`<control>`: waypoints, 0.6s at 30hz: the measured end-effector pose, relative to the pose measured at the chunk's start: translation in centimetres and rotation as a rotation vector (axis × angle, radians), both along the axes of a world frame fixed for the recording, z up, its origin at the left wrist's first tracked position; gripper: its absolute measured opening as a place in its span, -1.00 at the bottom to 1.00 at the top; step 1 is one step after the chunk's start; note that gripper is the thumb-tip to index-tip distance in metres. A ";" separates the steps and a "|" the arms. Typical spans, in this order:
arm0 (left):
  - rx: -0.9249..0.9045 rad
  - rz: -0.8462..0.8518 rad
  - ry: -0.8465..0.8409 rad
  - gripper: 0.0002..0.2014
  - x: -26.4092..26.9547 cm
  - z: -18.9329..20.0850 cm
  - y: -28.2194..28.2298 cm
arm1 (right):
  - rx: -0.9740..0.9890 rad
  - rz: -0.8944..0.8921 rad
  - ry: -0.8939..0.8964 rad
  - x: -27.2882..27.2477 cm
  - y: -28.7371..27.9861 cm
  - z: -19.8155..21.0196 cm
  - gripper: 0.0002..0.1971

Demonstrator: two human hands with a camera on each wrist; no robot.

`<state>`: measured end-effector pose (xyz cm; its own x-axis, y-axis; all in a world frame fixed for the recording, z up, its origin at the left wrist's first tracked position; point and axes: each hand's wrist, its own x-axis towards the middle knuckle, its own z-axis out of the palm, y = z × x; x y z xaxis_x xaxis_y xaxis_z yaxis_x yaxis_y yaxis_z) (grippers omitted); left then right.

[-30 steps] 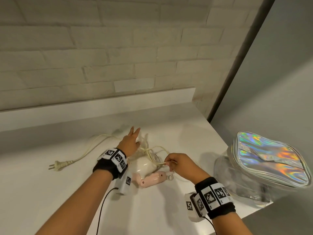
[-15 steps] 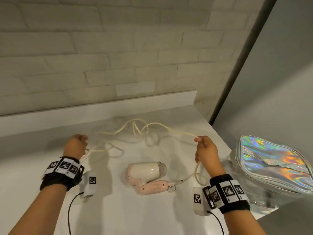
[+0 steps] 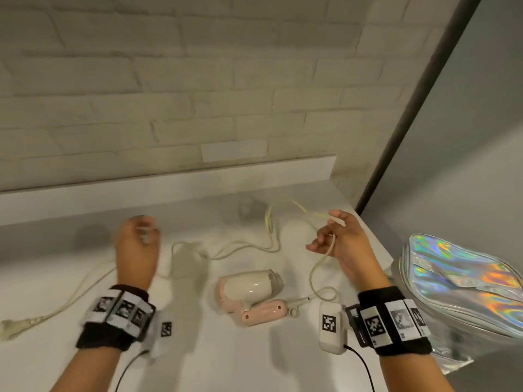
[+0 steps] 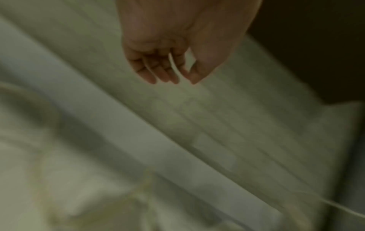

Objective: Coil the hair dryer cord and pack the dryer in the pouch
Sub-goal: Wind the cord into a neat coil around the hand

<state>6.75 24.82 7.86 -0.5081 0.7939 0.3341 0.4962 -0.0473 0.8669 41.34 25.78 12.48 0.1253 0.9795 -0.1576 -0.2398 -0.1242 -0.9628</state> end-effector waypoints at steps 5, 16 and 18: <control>-0.445 -0.948 0.310 -0.54 15.0 0.0 -3.7 | 0.103 0.161 0.252 0.3 -0.6 2.7 -0.71; -0.434 -1.173 -0.005 -0.68 22.9 -0.2 -5.1 | 0.300 0.214 0.032 2.5 -1.0 7.0 -0.59; -0.323 -1.083 -0.098 -0.54 20.9 1.5 -5.7 | 0.331 0.062 -0.058 3.7 -0.4 7.0 -0.70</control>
<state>27.69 19.12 9.38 0.4863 0.8732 0.0301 0.2597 -0.1774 0.9493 45.06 25.34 19.47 0.0639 0.9824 0.1756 -0.1852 0.1846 -0.9652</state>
